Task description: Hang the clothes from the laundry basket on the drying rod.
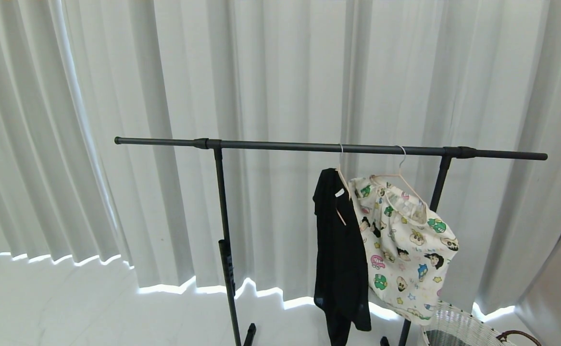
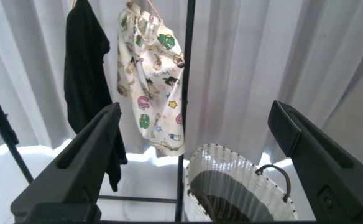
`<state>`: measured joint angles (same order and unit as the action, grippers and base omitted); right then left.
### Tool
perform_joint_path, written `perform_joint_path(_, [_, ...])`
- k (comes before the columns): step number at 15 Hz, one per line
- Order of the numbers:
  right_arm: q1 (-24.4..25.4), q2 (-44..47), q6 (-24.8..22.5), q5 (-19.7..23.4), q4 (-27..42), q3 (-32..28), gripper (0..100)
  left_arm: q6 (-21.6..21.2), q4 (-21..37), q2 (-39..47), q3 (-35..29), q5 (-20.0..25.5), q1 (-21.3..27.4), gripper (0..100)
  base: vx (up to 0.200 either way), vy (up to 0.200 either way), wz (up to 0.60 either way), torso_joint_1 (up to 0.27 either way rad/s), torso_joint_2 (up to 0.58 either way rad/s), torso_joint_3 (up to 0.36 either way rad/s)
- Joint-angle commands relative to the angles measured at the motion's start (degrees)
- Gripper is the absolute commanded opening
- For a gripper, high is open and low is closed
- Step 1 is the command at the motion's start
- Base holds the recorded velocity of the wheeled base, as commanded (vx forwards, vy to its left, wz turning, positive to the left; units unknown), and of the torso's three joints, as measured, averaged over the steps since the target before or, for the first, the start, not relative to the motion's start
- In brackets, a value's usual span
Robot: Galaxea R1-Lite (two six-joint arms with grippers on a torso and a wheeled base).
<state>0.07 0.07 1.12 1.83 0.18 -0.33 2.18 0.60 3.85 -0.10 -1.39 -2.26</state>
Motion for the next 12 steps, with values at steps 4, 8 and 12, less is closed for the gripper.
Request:
perform_joint_path(4, [0.0,-0.1,-0.1,0.0,0.1,0.1,100,0.0,0.0,0.2,0.0,0.0,0.0,100,0.000,0.000,0.00,0.000,0.00,0.000])
perform_joint_path(8, [0.0,-0.1,-0.2,0.0,0.1,0.1,100,0.0,0.0,0.1,0.0,0.0,0.0,100,0.000,0.000,0.00,0.000,0.00,0.000])
perform_joint_path(12, [0.0,-0.1,-0.2,-0.2,0.1,0.1,100,0.0,0.0,0.2,0.0,0.0,0.0,100,0.000,0.000,0.00,0.000,0.00,0.000])
